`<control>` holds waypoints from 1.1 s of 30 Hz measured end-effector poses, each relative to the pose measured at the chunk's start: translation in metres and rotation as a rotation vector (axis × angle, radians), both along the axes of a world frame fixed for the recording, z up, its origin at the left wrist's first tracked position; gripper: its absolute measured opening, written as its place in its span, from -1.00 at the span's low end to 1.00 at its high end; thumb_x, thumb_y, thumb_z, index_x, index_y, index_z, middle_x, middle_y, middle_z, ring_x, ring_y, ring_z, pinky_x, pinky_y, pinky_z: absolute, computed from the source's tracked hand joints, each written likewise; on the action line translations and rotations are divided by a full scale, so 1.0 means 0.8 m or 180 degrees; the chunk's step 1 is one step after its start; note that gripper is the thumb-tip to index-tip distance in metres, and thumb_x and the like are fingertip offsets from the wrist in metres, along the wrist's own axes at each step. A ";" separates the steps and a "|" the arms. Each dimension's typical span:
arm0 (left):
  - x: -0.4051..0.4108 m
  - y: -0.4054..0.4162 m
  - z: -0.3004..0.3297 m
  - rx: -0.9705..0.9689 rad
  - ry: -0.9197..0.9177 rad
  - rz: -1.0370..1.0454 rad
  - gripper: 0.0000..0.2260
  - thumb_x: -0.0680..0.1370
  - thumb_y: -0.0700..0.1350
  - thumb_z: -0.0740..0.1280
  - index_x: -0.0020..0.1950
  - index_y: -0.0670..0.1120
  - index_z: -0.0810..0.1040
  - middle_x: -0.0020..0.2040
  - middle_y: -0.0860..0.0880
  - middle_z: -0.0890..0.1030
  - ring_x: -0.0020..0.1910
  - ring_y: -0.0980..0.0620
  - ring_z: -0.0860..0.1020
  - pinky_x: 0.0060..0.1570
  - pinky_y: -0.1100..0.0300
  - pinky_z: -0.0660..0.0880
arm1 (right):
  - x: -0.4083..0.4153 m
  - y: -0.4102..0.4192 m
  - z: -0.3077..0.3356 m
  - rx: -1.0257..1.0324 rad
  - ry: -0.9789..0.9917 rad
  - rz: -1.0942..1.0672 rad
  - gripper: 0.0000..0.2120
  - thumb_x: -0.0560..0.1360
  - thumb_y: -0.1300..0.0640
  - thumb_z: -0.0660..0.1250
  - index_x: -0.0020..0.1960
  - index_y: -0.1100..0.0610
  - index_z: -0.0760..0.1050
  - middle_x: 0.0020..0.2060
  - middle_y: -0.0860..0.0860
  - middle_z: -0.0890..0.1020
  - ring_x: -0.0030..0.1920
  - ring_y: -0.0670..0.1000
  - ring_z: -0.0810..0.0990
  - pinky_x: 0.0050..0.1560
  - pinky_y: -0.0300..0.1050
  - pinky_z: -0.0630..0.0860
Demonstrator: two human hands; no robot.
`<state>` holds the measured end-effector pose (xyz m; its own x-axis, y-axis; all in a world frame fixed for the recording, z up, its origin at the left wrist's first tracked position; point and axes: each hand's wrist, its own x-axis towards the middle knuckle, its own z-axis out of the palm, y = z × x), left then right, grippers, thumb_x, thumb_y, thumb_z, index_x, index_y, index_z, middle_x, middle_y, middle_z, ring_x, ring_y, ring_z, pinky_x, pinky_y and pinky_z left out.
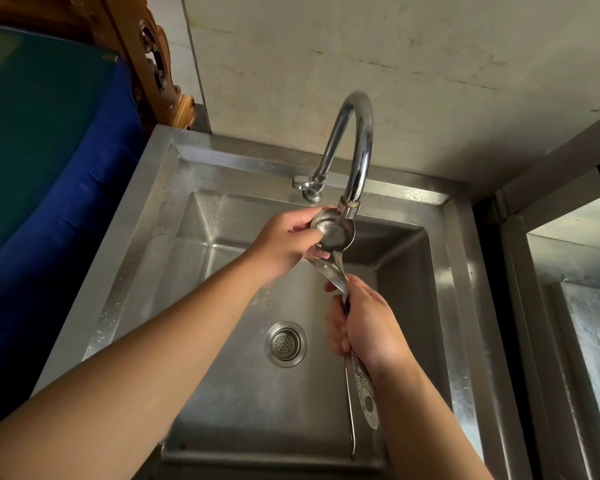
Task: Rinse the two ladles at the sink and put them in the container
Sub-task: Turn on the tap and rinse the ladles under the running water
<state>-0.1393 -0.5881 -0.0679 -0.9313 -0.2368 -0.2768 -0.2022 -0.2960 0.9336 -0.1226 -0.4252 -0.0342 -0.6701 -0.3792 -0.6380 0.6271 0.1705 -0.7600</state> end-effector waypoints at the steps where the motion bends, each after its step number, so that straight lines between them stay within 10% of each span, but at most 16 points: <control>1: 0.003 -0.001 0.001 0.0199 0.0008 -0.0096 -0.50 0.55 -0.48 0.19 0.33 -0.01 0.56 -0.09 0.05 0.73 -0.16 0.11 0.66 -0.12 0.20 0.65 | 0.001 0.000 -0.001 -0.0041 -0.0025 -0.0016 -0.69 0.66 0.15 0.05 0.02 0.38 0.42 -0.63 0.01 0.29 -0.66 -0.03 0.17 -0.52 -0.24 0.08; 10: 0.013 0.005 0.002 0.0936 -0.0167 -0.0117 -0.50 0.45 -0.55 0.32 0.23 -0.05 0.59 -0.25 0.04 0.70 -0.29 0.12 0.66 -0.26 0.31 0.56 | 0.008 -0.003 -0.006 -0.0163 -0.0076 0.0017 -0.74 0.63 0.21 0.03 0.01 0.25 0.48 -0.63 0.03 0.28 -0.68 -0.02 0.18 -0.57 -0.27 0.13; 21: -0.007 0.020 -0.006 -0.0540 -0.0533 0.0604 -0.84 0.32 -0.09 0.63 -0.20 0.08 0.70 -0.32 0.15 0.71 -0.38 0.22 0.66 -0.43 0.33 0.53 | 0.028 -0.006 -0.019 0.0063 0.0093 0.0061 -0.75 0.53 0.04 0.12 -0.20 0.13 0.46 -0.61 0.02 0.32 -0.65 0.00 0.22 -0.55 -0.23 0.18; 25: -0.011 0.017 0.000 -0.0620 -0.0433 0.0680 -0.95 0.46 -0.05 0.53 -0.12 0.11 0.73 -0.25 0.12 0.75 -0.32 0.22 0.67 -0.48 0.28 0.54 | 0.021 -0.006 -0.013 0.0050 0.0061 -0.0072 -0.77 0.58 0.10 0.12 -0.20 0.11 0.45 -0.60 0.02 0.32 -0.64 -0.01 0.22 -0.57 -0.24 0.18; 33: -0.007 0.006 0.005 0.0249 -0.0395 0.0264 -0.55 0.53 -0.46 0.28 0.33 -0.09 0.59 0.12 -0.20 0.69 -0.02 -0.13 0.66 -0.16 0.18 0.66 | 0.011 -0.005 -0.002 0.0126 0.0489 -0.0050 -0.73 0.66 0.10 0.15 -0.19 0.13 0.41 -0.47 0.06 0.33 -0.56 -0.05 0.27 -0.59 -0.23 0.23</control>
